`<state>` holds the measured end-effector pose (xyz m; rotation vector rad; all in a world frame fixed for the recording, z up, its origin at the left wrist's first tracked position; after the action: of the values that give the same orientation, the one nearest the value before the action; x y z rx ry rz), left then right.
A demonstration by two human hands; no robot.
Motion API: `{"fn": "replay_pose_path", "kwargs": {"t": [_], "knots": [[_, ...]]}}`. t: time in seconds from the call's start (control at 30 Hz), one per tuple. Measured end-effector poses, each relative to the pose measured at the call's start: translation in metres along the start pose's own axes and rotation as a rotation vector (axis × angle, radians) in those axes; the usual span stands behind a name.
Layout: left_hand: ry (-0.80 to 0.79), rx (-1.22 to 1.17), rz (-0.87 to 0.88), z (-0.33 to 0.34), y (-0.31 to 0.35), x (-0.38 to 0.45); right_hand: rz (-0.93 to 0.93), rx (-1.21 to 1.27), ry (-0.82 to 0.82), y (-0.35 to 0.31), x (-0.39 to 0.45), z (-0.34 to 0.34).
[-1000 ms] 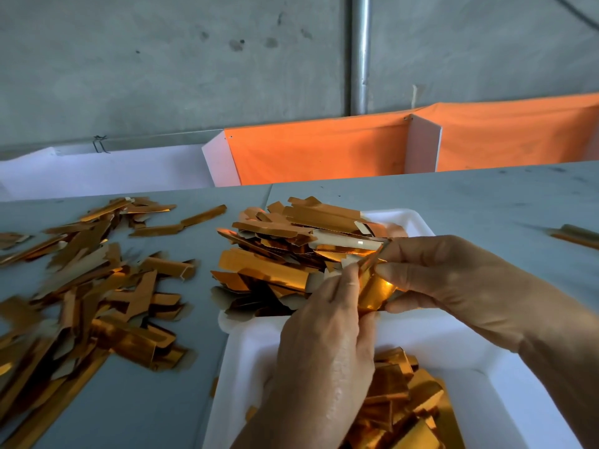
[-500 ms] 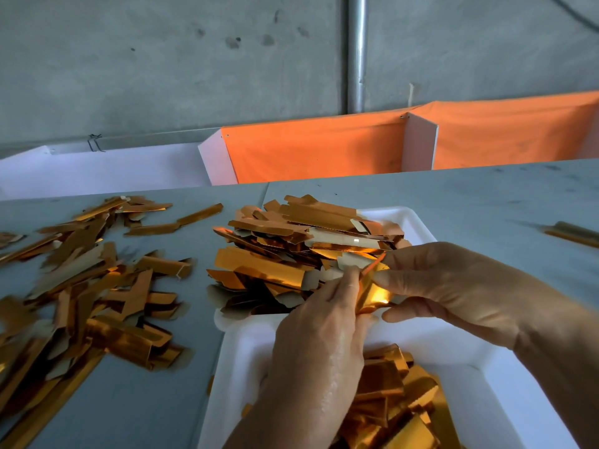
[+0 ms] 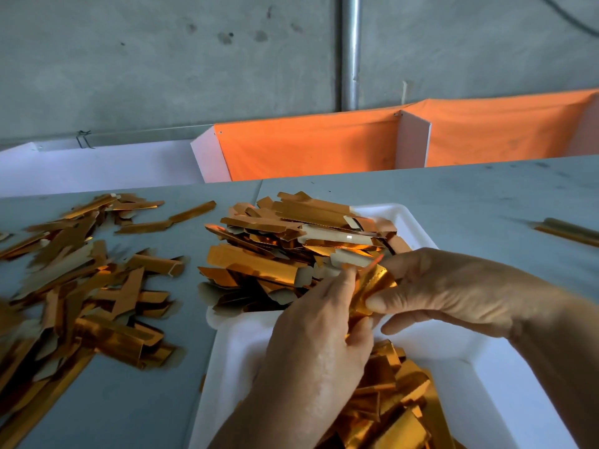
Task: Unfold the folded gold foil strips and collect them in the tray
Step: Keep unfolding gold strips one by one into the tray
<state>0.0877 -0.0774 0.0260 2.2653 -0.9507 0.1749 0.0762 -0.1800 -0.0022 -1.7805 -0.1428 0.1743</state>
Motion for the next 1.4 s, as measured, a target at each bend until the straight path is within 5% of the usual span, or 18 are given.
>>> {"fn": "replay_pose_path", "kwargs": {"t": [0.77, 0.97, 1.1, 1.4], "knots": [[-0.053, -0.096, -0.087, -0.003, -0.006, 0.002, -0.037, -0.109, 0.149, -0.012, -0.002, -0.005], [-0.113, -0.182, -0.134, 0.003, -0.017, 0.003, -0.174, -0.253, 0.438, -0.029, -0.005, -0.030], [-0.224, -0.372, -0.145, 0.015, -0.011, 0.000, -0.220, -0.133, 0.351, -0.032, -0.005, -0.024], [-0.182, -0.291, -0.080, 0.004, -0.004, 0.000, -0.239, 0.036, 0.284, -0.034, -0.006, -0.020]]}}
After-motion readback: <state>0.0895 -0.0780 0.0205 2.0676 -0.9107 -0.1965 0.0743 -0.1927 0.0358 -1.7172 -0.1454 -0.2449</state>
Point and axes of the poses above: each hand's wrist, its own x-axis towards the middle knuckle, its own z-axis out of the palm, y = z × x, the point moved 10 cm from there along x, towards the middle knuckle, and after that the axes turned 7 degrees about -z, right-handed, at the moved point
